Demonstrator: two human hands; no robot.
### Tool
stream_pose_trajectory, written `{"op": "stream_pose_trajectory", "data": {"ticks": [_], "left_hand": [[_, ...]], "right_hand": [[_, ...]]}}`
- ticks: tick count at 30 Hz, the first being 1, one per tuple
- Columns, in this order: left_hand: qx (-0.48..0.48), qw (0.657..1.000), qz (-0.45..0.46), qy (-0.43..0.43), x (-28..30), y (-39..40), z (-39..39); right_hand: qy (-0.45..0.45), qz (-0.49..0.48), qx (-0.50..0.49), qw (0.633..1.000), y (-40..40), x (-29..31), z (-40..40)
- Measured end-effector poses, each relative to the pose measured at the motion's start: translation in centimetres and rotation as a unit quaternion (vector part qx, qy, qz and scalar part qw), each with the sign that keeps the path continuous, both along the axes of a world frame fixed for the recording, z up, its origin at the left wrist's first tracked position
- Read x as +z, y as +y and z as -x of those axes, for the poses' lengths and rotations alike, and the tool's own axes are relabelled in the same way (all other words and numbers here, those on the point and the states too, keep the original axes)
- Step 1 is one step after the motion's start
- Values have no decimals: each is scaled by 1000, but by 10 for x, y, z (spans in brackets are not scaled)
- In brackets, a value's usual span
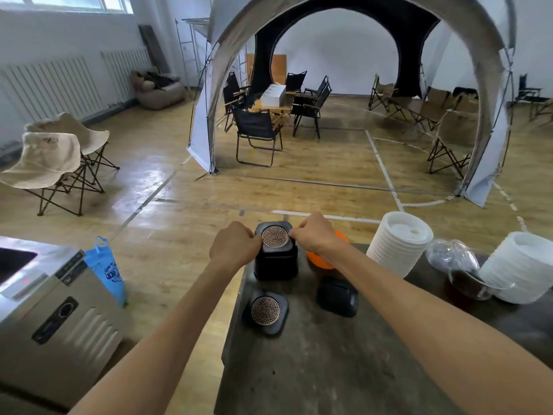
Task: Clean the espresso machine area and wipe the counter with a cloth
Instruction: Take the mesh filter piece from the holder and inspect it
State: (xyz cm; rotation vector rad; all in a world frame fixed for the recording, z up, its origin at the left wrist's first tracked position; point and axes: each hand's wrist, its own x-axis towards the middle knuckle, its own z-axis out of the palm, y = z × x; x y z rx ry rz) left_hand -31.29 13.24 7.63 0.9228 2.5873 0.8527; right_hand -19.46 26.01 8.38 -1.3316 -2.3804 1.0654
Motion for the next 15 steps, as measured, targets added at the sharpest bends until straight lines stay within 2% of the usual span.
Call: {"op": "stream_pose_trajectory", "data": {"ticks": [5,8,11,15], "left_hand": [[16,999,39,-28,-17,4,1],[8,995,100,8,-24,8,-2],[-6,991,125,47,-29,11,1],[-28,988,145,53,-30,12,3]], "right_hand": [[-72,-28,20,997,-5,-10,1],[-103,-40,33,993,-10,-10,4],[-133,-10,57,989,-11,-5,8],[-159,52,88,982,-15,4,10]]}}
